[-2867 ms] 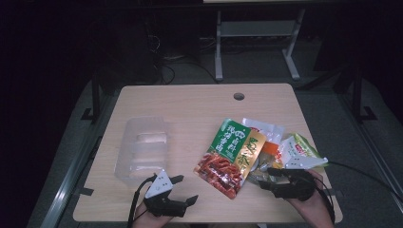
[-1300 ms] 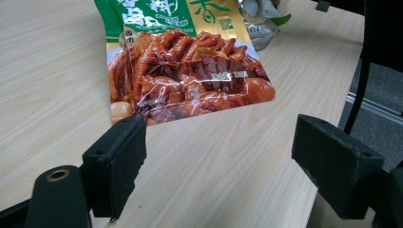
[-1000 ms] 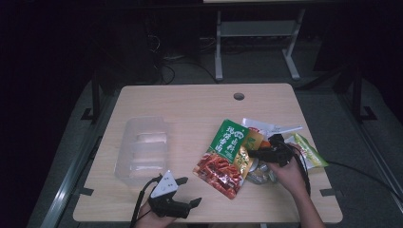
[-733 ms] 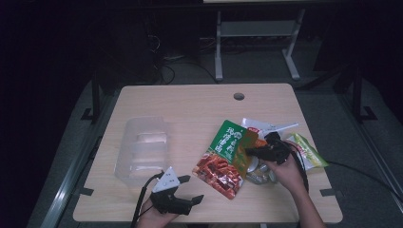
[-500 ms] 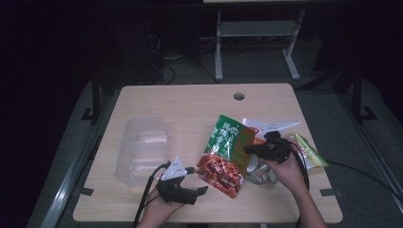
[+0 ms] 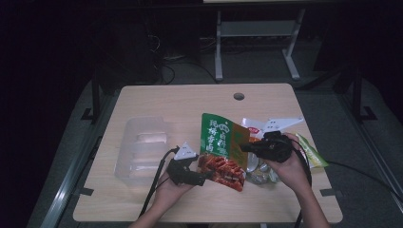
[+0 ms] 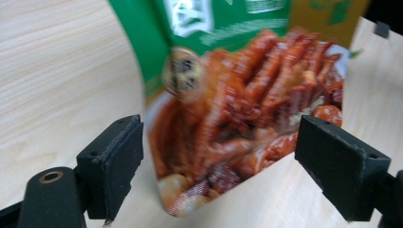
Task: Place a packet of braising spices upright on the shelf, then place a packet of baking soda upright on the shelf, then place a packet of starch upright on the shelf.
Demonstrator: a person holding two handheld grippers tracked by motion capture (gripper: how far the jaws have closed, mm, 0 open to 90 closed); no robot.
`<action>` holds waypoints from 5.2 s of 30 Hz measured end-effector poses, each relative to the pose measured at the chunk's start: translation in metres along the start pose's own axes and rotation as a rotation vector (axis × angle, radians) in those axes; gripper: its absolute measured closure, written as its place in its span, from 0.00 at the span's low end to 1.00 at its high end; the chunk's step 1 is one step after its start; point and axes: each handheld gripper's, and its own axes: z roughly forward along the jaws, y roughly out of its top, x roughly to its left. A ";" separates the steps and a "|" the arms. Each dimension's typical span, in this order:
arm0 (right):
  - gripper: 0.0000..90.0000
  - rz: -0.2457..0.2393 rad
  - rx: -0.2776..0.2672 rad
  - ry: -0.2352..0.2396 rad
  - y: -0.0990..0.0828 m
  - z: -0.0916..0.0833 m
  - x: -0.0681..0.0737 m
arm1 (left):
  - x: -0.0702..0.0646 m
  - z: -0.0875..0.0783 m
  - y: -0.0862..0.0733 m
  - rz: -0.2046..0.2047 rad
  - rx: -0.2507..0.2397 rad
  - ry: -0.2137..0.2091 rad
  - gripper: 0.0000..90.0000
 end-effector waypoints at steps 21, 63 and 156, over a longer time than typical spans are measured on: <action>0.99 0.029 -0.032 0.000 -0.006 -0.002 -0.012 | 0.010 0.008 0.013 -0.015 0.006 -0.109 0.96; 1.00 0.020 0.018 0.032 -0.006 0.017 0.010 | -0.017 -0.038 -0.012 0.045 -0.053 -0.012 0.52; 1.00 -0.152 -0.061 0.113 0.152 0.062 0.025 | -0.029 -0.059 -0.025 0.173 0.010 -0.154 0.25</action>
